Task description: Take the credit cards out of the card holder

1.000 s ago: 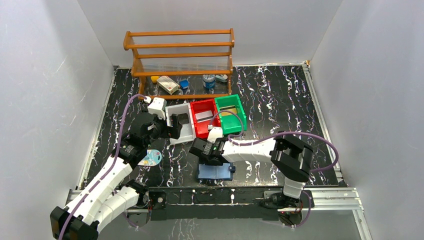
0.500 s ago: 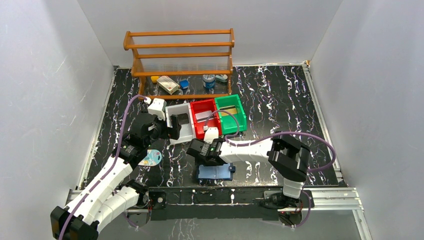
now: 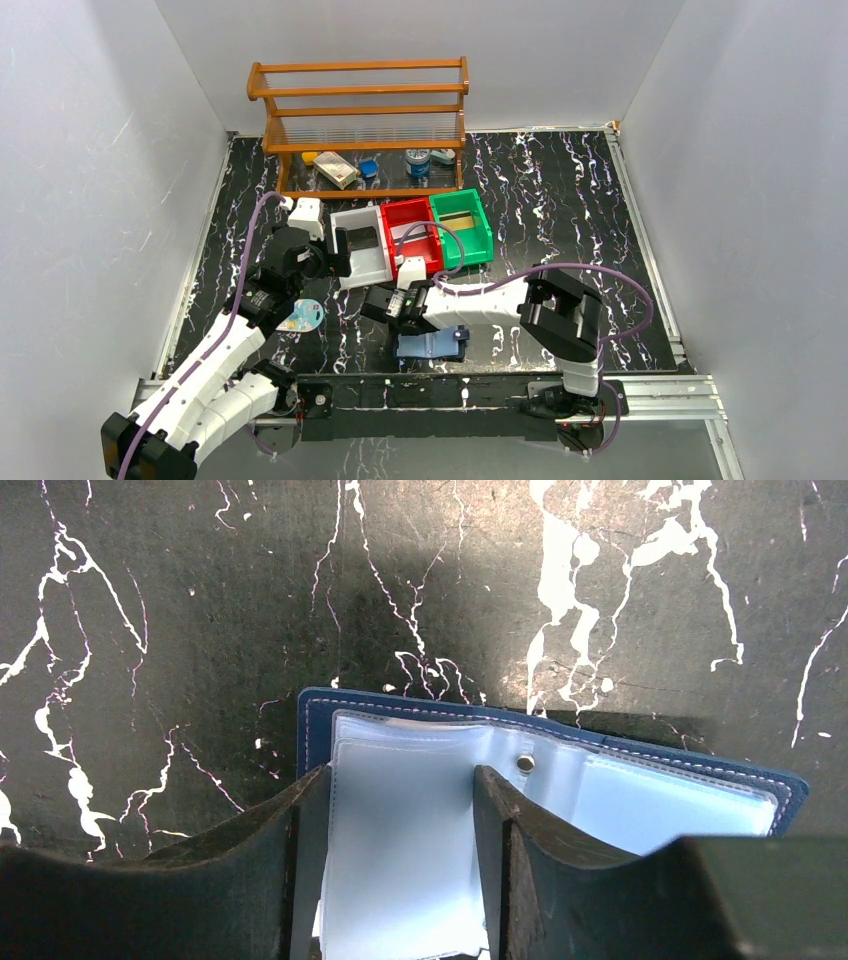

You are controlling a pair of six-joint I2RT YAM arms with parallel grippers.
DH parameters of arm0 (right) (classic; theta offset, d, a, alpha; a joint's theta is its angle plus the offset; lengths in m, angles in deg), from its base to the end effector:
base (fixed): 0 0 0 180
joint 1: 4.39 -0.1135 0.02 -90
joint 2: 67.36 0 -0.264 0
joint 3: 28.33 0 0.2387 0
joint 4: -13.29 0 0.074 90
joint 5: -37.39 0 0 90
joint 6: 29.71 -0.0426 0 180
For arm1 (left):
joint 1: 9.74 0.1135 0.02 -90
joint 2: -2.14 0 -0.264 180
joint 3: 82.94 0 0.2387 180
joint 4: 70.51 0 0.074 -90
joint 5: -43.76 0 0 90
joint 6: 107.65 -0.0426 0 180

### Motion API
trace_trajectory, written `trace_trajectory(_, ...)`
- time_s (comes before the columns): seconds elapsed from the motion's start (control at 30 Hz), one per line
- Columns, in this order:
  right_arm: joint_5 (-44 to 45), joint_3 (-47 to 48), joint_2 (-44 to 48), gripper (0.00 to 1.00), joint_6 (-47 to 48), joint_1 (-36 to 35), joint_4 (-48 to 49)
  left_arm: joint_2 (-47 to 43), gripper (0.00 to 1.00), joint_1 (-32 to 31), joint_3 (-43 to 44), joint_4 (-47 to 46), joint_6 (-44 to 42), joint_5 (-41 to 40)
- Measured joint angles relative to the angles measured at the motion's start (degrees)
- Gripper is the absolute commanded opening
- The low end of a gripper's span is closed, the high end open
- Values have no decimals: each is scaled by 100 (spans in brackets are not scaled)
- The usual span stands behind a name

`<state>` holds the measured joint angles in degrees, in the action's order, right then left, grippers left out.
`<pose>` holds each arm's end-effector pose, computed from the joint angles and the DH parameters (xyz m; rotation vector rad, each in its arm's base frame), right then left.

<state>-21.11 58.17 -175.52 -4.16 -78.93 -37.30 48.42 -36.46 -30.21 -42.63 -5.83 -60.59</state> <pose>0.1168 0.3389 0.1712 -0.1111 2.5202 0.1196 0.1673 -0.0724 0.2890 0.0860 1.9361 -0.2050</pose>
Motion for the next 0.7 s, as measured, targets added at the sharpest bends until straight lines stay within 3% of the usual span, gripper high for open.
trace_trajectory(0.2, -9, -507, 345, 49, 20, 9, 494, 0, 98, 0, 0, 9, 2, -9)
trace_trajectory(0.47, -629, -1958, 1360, 45, -28, 348, 2111, 0, 98, 0, 0, 7, 2, -2)
trace_trajectory(0.7, -1283, -2942, 1928, 47, -203, 708, 3357, 17, 98, 0, 0, 7, 17, 70)
